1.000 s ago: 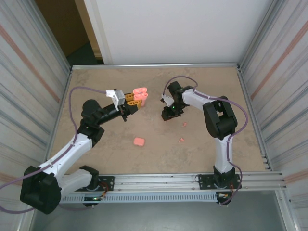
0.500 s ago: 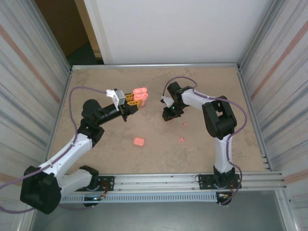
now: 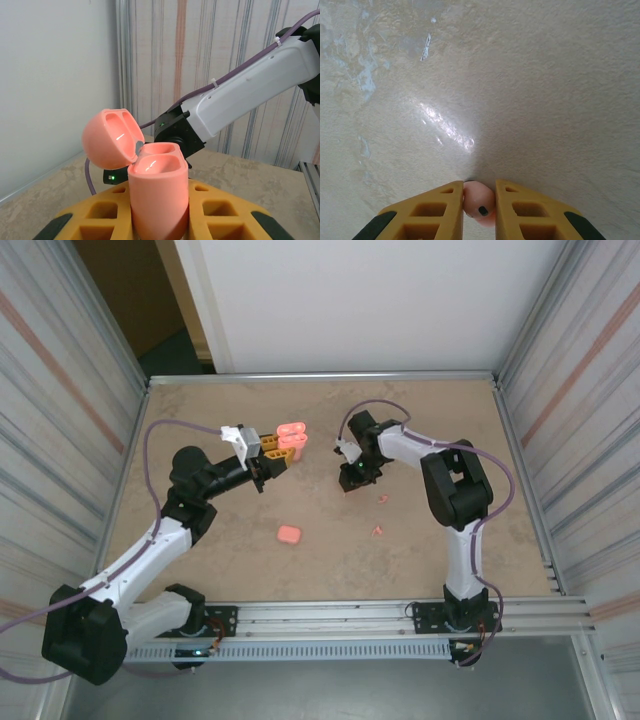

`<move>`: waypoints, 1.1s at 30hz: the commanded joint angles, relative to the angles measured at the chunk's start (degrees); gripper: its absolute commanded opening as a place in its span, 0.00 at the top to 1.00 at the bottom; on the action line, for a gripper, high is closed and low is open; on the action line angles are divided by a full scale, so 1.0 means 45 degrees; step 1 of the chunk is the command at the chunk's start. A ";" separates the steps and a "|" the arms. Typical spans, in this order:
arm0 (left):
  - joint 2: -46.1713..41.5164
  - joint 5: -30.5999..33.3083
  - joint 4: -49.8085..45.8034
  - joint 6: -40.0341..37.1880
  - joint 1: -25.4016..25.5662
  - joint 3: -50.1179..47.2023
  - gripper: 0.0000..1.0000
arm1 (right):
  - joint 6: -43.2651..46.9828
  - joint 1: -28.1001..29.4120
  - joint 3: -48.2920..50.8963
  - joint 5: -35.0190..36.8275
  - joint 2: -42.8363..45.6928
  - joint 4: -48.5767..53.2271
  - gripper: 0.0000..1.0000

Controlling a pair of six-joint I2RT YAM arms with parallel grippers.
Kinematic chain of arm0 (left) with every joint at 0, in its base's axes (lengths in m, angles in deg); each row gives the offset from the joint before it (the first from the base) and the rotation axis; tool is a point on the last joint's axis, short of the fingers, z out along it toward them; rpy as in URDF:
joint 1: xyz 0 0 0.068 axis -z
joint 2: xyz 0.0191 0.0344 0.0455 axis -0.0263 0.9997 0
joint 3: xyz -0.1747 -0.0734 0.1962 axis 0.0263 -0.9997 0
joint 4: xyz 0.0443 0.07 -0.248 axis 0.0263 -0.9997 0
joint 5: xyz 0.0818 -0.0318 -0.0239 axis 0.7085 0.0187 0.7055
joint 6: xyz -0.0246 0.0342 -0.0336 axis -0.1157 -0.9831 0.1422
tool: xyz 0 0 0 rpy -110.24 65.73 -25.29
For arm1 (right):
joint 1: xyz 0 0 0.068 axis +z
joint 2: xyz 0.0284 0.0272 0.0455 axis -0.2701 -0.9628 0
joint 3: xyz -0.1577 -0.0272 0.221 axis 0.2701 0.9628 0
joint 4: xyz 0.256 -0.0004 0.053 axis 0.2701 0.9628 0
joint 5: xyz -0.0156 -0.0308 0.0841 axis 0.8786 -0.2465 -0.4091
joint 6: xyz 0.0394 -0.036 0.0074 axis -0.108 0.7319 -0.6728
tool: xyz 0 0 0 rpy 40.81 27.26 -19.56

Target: Insert the wireless bluetooth earbuds into the charging case

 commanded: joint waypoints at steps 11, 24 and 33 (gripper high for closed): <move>0.0340 0.0388 0.0214 0.0084 -0.0077 0.0119 1.00 | -0.0355 -0.0017 0.1238 0.0500 0.3475 -0.1363 0.81; 0.1574 0.0181 0.1234 0.0639 -0.0063 0.0346 1.00 | -0.0811 0.0073 0.1536 0.0527 0.6453 -0.2997 0.82; 0.2138 0.0103 0.1532 0.0781 -0.0063 0.0432 1.00 | -0.1460 0.0296 0.2010 -0.0473 0.8427 -0.5109 0.81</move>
